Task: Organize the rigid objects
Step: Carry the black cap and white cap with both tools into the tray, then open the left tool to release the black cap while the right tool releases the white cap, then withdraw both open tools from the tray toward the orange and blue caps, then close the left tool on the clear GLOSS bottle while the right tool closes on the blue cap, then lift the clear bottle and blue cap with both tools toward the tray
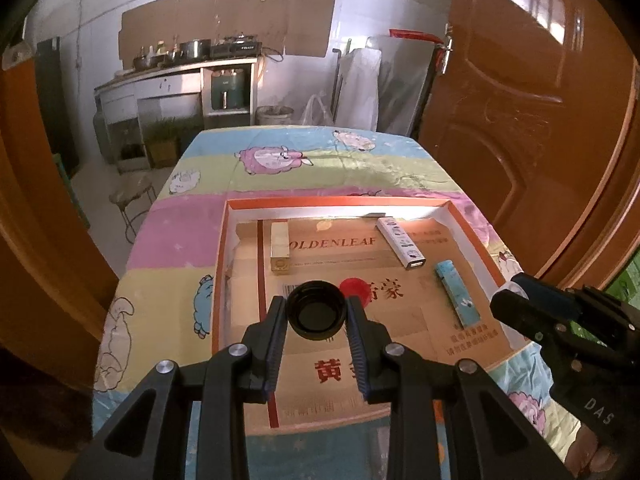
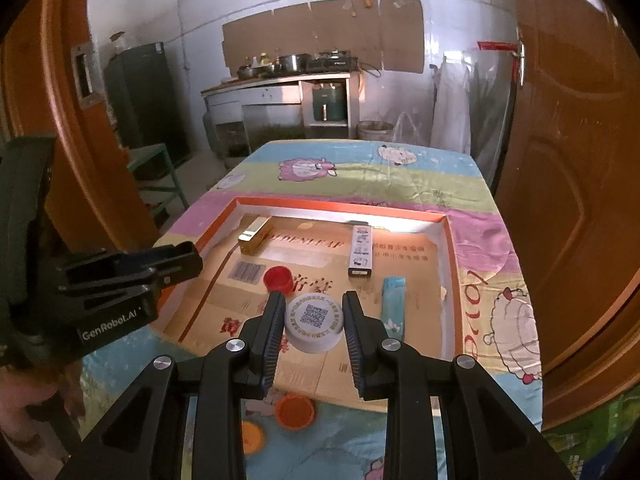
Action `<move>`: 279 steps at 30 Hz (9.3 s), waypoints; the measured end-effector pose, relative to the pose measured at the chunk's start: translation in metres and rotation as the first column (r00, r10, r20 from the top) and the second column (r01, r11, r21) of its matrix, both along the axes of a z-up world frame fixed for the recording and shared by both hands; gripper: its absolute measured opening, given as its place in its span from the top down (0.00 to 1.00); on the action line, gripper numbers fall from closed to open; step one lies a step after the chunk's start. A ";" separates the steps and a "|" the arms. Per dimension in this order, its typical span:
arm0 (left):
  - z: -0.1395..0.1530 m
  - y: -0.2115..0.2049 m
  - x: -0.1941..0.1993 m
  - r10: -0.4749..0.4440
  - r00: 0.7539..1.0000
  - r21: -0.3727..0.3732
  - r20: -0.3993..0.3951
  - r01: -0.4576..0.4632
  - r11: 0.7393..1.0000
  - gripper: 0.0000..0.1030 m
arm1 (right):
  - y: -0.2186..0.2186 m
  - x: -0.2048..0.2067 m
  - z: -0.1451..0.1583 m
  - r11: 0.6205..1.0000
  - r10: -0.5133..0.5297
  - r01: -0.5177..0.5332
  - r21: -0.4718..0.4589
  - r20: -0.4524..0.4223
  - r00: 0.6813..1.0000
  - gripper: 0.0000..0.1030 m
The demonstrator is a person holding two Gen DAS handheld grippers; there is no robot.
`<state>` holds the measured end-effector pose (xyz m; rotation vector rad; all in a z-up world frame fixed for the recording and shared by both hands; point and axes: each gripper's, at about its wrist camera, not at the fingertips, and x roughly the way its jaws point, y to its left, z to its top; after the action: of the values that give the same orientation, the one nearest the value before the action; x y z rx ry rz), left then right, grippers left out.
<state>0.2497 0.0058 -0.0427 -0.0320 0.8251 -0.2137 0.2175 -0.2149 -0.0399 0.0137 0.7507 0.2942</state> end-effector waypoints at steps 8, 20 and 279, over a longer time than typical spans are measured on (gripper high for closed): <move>-0.013 0.002 0.015 0.028 0.999 0.009 -0.019 -0.028 1.000 0.71 | -0.001 0.026 -0.012 1.000 -0.017 0.018 0.014 -0.040 0.999 0.71; -0.033 0.008 0.030 0.056 0.997 0.029 -0.059 -0.055 0.998 0.71 | 0.011 0.053 -0.040 0.999 -0.036 0.034 -0.030 -0.086 0.996 0.71; -0.021 -0.002 -0.075 -0.032 0.998 0.010 0.048 0.031 0.999 0.80 | 0.010 -0.084 -0.040 0.990 -0.128 0.129 -0.064 0.020 0.992 0.70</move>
<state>0.1747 0.0040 -0.0632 -0.0056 0.7789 -0.2395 0.1333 -0.2052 -0.0800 -0.0018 0.7402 0.1465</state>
